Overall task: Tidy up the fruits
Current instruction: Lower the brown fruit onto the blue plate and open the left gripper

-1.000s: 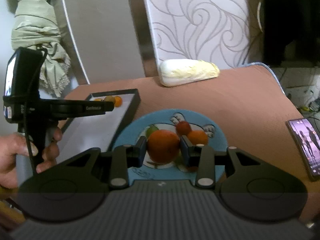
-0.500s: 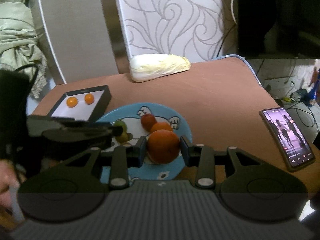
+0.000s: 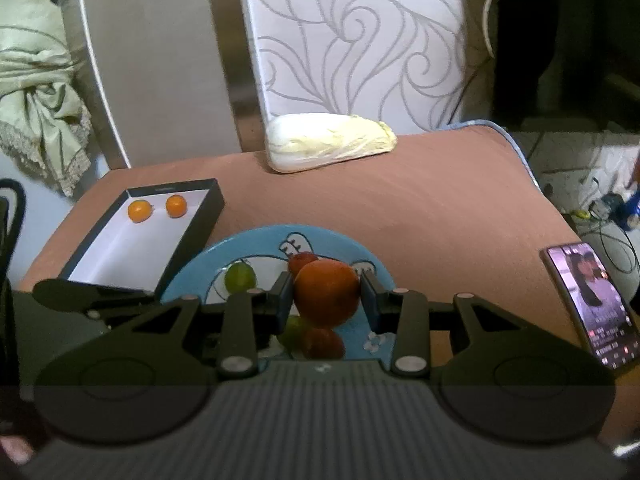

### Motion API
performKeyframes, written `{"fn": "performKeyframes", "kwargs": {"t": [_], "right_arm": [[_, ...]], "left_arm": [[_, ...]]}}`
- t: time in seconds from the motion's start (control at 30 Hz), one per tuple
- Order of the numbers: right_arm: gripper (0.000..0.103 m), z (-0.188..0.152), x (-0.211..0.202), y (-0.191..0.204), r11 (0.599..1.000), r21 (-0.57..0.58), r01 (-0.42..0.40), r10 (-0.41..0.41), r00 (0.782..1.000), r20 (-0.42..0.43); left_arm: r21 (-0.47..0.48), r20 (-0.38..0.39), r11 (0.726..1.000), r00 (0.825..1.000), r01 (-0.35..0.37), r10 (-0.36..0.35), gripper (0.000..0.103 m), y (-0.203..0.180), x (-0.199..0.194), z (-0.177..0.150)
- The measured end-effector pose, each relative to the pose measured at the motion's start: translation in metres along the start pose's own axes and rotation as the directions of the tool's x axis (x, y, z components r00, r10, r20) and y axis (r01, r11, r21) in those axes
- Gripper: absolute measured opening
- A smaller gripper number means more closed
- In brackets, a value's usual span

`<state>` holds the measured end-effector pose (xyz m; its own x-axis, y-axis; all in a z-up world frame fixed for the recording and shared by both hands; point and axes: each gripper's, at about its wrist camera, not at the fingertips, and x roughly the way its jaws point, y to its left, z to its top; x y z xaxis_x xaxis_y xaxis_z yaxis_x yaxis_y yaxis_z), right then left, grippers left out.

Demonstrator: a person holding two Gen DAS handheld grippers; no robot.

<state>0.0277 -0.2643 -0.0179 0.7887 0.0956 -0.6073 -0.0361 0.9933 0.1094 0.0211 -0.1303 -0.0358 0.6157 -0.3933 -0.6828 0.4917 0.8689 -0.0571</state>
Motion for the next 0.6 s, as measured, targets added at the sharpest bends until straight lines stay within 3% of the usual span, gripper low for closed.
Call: {"fn": "performKeyframes", "kwargs": {"t": [0.2,0.33,0.6], "right_arm": [[0.041,0.001,0.014,0.008,0.999,-0.030,-0.017,0.016,1.000,-0.027],[0.041,0.001,0.022,0.009,0.999,-0.036,-0.021,0.019,0.999,-0.044],[0.042,0.002,0.027,0.013,0.999,-0.038,-0.028,0.026,0.999,-0.041]], "left_arm": [[0.006,0.009,1.000,1.000,0.015,-0.015,0.023,-0.001,-0.004,-0.003],[0.021,0.031,1.000,0.999,0.012,-0.013,0.048,-0.003,-0.011,-0.005],[0.007,0.083,1.000,0.997,-0.009,0.008,0.052,0.006,-0.028,-0.006]]}}
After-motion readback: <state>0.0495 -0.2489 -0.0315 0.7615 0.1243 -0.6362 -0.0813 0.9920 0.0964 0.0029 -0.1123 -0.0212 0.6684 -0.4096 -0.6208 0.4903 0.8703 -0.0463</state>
